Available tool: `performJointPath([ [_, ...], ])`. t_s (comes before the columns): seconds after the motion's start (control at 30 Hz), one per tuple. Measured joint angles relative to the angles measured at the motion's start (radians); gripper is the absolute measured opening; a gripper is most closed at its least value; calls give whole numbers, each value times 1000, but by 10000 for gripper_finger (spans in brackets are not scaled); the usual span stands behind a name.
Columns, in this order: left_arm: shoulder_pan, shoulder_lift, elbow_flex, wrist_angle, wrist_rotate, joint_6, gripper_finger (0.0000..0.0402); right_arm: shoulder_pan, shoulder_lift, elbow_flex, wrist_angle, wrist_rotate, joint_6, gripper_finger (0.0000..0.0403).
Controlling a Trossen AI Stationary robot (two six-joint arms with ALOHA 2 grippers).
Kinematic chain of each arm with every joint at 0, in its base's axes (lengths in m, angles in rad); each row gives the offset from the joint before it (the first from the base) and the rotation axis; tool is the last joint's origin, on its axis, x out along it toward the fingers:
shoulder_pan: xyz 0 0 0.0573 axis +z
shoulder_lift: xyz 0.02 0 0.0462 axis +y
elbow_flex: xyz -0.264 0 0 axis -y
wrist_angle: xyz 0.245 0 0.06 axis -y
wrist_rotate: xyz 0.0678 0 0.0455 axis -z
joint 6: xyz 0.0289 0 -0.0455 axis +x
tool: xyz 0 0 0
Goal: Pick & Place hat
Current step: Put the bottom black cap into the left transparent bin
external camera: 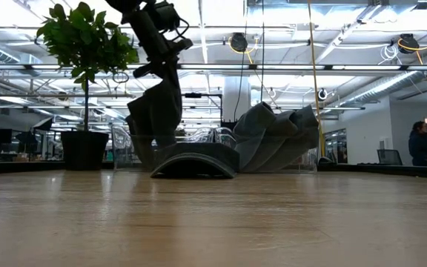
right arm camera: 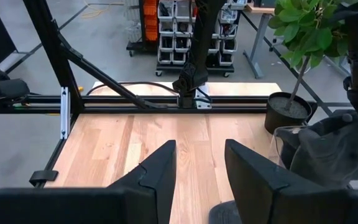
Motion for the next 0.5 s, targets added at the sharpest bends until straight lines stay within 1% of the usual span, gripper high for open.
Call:
performJointPath([
  [0.27,4,-2,-1,-6,-59,7,16,0,0,0,5,0,0,126],
  [0.5,-1,-2,-85,40,-69,-67,16,0,0,0,5,0,0,126],
])
